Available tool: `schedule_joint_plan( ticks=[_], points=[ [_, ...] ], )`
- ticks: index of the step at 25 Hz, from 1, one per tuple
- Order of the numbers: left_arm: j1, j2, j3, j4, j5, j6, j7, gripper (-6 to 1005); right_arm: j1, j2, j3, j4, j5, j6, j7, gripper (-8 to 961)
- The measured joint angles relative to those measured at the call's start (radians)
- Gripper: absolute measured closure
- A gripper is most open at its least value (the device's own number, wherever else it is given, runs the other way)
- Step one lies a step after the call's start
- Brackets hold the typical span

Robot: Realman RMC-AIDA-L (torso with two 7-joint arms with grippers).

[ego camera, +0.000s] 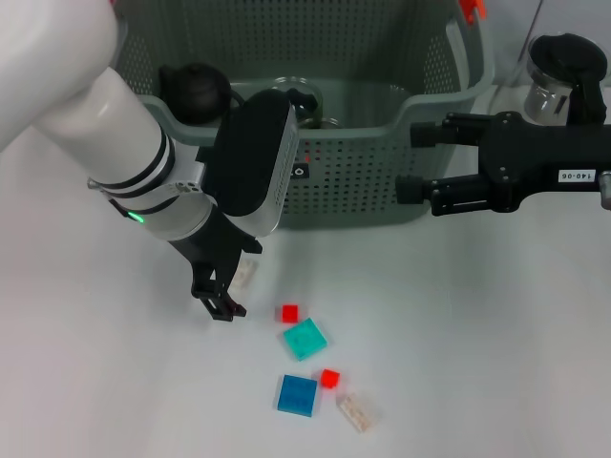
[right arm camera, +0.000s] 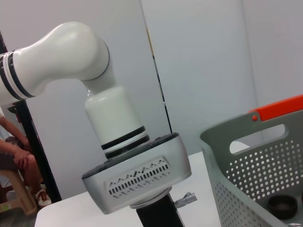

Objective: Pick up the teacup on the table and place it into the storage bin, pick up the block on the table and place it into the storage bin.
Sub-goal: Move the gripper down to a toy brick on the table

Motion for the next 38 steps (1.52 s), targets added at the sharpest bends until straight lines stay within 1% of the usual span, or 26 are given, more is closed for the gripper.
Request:
schedule_joint_plan(
  ticks=[12, 25, 38],
  points=[
    [-0.030, 0.001, -0.001, -0.072, 0.009, -0.067, 0.007, 139, -0.006, 0.005, 0.000, 0.000, 0.000, 0.000, -0.003, 8],
    [-0.065, 0.011, -0.006, -0.137, 0.008, -0.090, 0.000, 140, -0.004, 0.006, 0.000, 0.009, 0.000, 0.005, -0.005, 8],
    [-0.078, 0.014, -0.007, -0.177, 0.009, -0.123, 0.000, 140, -0.006, 0.009, -0.003, 0.011, 0.000, 0.007, -0.007, 8]
  ],
)
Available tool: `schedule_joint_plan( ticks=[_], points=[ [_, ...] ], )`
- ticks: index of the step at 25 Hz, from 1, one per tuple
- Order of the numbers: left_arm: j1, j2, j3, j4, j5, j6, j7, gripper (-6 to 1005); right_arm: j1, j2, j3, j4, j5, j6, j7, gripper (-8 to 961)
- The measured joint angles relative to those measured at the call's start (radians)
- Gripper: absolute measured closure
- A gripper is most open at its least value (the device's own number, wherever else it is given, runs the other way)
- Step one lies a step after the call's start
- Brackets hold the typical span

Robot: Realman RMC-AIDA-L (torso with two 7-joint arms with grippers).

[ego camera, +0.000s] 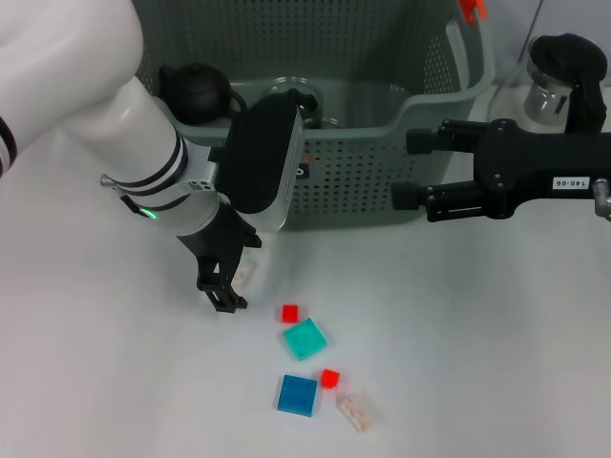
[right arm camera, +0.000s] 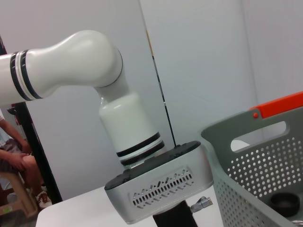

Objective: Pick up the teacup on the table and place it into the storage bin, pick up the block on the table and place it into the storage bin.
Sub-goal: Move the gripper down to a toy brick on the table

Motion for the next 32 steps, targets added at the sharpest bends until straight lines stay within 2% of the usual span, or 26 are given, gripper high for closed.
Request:
schedule_joint_plan(
  ticks=[23, 29, 32],
  points=[
    [-0.013, 0.002, 0.000, -0.047, 0.007, -0.033, -0.001, 153, 0.000, 0.003, 0.003, 0.014, 0.000, 0.000, -0.022, 10],
    [-0.015, 0.008, 0.000, -0.051, 0.009, -0.042, -0.001, 271, 0.000, 0.005, 0.003, 0.014, 0.000, 0.000, -0.022, 11],
    [-0.018, 0.010, 0.000, -0.052, 0.010, -0.039, -0.001, 293, 0.000, 0.006, 0.003, 0.014, 0.000, 0.000, -0.022, 12]
  ],
)
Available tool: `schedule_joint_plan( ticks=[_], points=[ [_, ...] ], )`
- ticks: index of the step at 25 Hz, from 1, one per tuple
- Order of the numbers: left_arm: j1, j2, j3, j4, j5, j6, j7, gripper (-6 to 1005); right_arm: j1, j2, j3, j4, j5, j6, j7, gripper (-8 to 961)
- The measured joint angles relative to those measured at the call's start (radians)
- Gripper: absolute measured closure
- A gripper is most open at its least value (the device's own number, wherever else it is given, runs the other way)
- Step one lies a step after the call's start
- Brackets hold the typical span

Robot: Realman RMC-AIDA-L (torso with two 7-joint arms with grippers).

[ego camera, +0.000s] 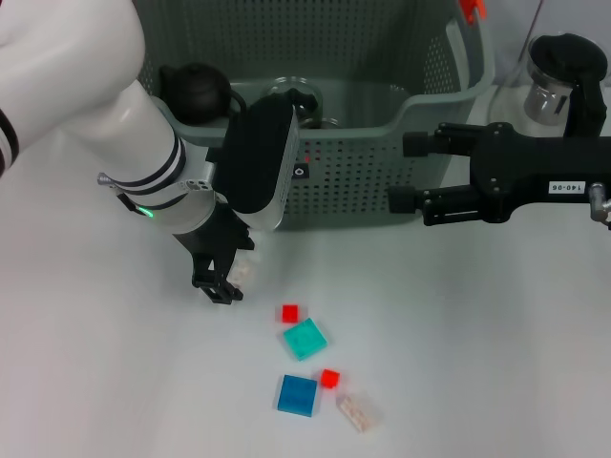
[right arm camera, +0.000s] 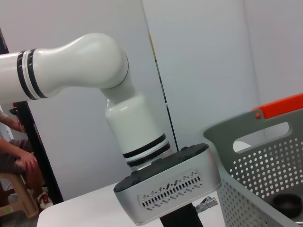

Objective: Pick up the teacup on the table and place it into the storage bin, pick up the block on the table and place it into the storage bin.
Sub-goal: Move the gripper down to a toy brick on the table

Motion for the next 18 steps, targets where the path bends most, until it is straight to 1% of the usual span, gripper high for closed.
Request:
schedule_joint_plan(
  ticks=[3, 9, 18],
  points=[
    [-0.005, 0.001, 0.000, -0.006, 0.000, 0.001, 0.001, 315, 0.001, 0.001, 0.000, 0.000, 0.000, 0.000, 0.000, 12],
    [-0.021, 0.003, -0.003, -0.039, -0.002, -0.005, 0.004, 308, 0.001, 0.002, 0.000, 0.001, 0.000, 0.001, 0.000, 12],
    [-0.024, 0.003, -0.003, -0.041, -0.004, 0.000, 0.006, 308, 0.001, 0.001, 0.000, 0.003, 0.000, 0.007, 0.000, 11]
  ],
)
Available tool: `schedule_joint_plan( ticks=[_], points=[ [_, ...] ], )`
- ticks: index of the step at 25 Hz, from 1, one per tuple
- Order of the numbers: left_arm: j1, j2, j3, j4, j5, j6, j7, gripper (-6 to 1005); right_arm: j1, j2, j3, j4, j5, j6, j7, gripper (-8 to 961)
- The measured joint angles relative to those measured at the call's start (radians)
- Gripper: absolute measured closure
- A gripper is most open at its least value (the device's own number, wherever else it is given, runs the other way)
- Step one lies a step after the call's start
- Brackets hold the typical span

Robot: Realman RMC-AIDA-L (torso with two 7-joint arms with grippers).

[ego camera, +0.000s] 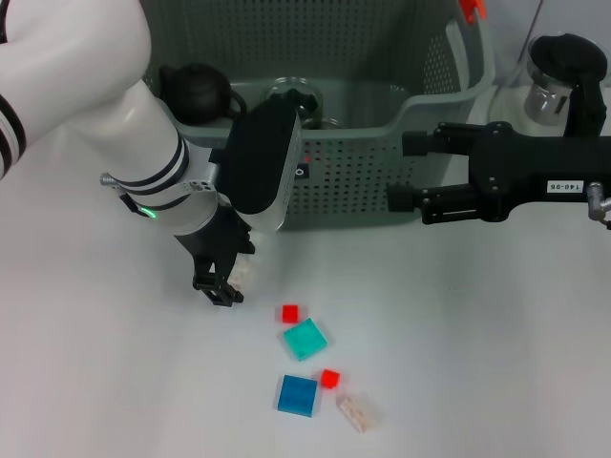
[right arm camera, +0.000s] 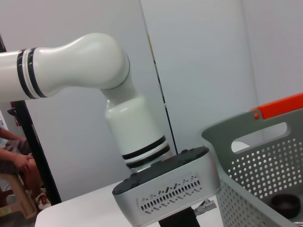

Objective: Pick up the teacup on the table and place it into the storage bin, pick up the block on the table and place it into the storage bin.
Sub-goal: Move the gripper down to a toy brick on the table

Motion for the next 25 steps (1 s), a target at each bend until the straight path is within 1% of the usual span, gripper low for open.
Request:
schedule_joint_plan(
  ticks=[20, 25],
  points=[
    [-0.009, 0.002, 0.002, -0.001, 0.001, 0.021, -0.006, 318, 0.003, 0.000, -0.005, 0.010, 0.000, 0.007, -0.003, 12],
    [-0.013, 0.003, 0.002, -0.001, 0.002, 0.020, -0.006, 358, 0.003, 0.000, -0.005, 0.010, 0.000, 0.007, -0.003, 12]
  ],
)
